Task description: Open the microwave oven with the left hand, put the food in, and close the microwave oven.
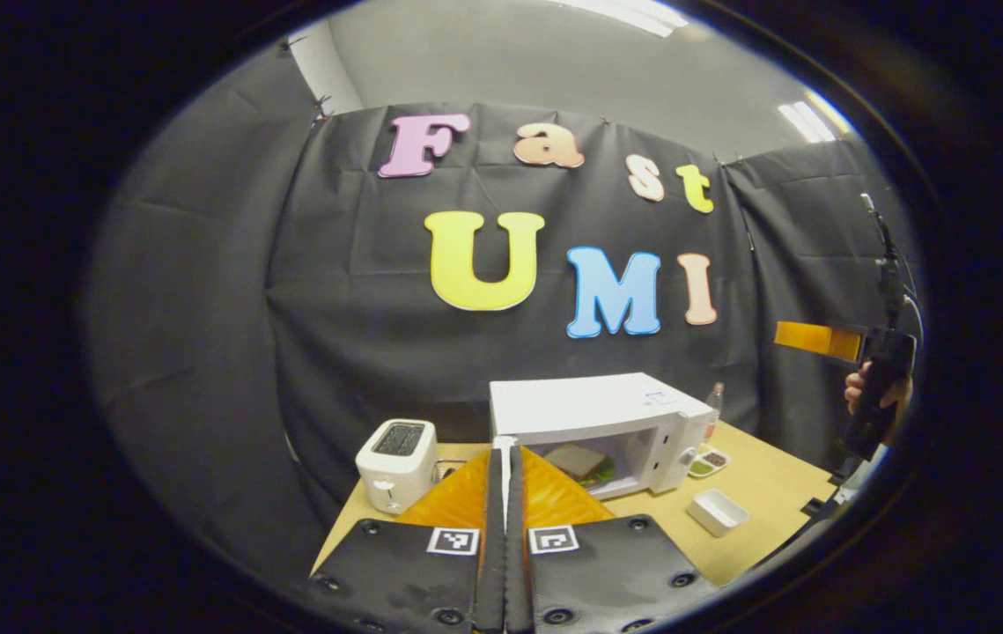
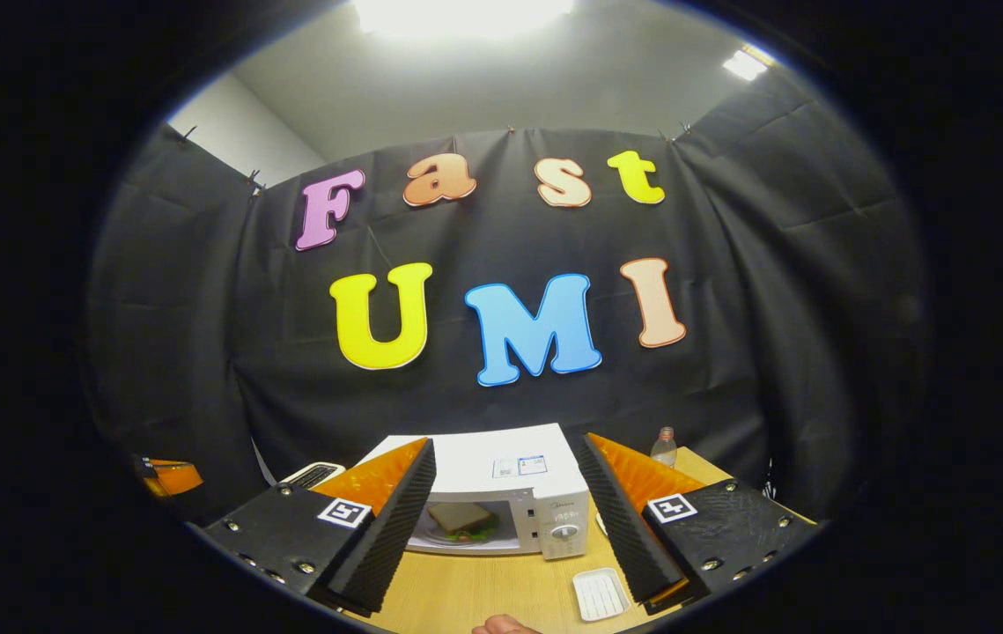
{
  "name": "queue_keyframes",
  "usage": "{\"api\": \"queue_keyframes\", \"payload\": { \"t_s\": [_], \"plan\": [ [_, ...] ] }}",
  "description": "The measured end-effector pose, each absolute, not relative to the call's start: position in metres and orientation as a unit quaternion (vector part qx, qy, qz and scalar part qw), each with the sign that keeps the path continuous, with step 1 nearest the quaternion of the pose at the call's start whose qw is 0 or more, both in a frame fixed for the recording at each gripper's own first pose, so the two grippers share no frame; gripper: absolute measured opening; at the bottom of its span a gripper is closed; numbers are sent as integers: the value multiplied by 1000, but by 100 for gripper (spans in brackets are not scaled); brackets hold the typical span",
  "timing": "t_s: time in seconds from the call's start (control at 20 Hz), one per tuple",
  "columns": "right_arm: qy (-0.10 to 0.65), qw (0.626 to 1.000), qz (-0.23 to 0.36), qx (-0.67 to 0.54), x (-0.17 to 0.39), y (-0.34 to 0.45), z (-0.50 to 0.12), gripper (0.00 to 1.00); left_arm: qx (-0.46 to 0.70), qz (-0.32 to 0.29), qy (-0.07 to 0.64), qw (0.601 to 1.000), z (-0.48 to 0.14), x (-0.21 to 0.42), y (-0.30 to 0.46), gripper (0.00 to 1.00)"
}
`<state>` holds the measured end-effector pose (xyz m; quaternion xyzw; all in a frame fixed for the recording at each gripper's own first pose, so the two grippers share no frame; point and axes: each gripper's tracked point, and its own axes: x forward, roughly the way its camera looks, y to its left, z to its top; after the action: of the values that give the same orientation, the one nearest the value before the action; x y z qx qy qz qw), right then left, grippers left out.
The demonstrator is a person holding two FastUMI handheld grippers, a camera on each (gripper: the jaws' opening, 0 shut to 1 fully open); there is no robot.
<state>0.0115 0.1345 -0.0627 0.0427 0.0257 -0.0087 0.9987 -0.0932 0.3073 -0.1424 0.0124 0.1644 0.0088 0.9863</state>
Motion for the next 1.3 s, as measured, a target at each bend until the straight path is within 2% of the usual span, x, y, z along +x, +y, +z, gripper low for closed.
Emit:
{"api": "queue_keyframes", "payload": {
  "t_s": [0.1,0.15,0.4,0.5,0.9,1.15,1.3],
  "plan": [
    [26,999,-8,42,13,135,-63,98,12,17,187,982,-161,-106,328,8],
    [26,999,-7,42,13,137,-62,98,13,21,195,981,-166,-112,336,5],
    [32,999,-11,41,19,138,-65,98,3,31,239,970,-205,-142,361,7],
    [36,998,-11,44,21,139,-66,98,0,26,252,967,-218,-149,358,9],
    [51,998,-13,46,25,139,-77,99,-2,-5,302,953,-253,-174,345,7],
    [50,997,-4,59,42,126,-75,99,-26,16,316,948,-258,-181,331,9],
    [46,997,3,61,55,107,-69,98,-27,24,319,947,-259,-179,312,7]
  ]
}}
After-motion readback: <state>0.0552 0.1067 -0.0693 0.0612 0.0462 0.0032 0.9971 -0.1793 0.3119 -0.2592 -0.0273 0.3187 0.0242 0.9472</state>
